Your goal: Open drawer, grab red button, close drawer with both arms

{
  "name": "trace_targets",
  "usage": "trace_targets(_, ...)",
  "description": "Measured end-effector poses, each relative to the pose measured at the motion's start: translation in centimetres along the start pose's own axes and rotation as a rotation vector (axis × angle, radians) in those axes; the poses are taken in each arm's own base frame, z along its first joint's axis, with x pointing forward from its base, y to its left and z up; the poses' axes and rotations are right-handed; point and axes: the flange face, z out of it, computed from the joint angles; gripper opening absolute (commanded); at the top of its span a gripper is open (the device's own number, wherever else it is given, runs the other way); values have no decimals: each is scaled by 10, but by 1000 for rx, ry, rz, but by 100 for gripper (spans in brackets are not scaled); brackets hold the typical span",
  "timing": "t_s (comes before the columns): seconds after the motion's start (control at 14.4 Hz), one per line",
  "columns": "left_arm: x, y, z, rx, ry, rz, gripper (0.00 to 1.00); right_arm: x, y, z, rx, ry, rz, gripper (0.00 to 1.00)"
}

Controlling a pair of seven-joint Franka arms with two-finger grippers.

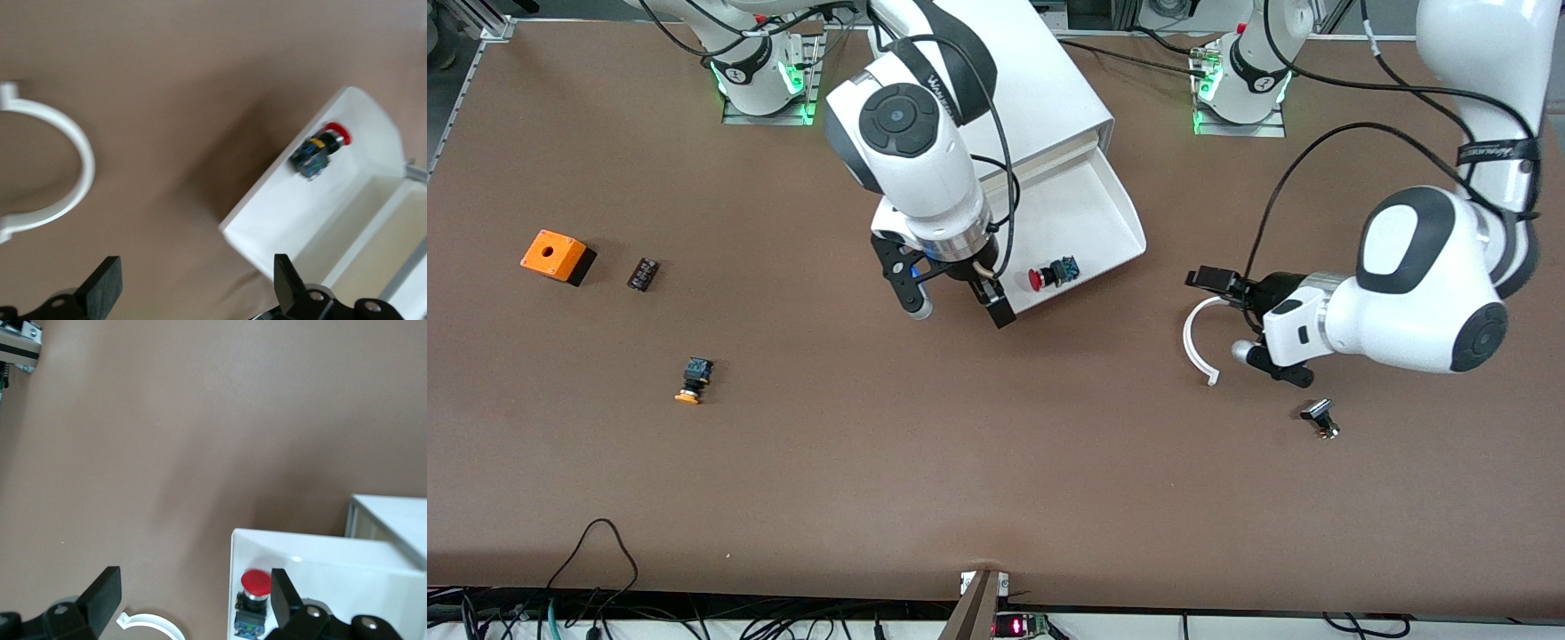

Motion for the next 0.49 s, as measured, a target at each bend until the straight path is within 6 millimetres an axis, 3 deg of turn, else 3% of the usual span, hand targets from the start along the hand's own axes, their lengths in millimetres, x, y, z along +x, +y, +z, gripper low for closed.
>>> trace_targets(0.49, -43, 7, -111, 331, 48, -45, 100, -51, 7, 66, 14, -39, 89, 99)
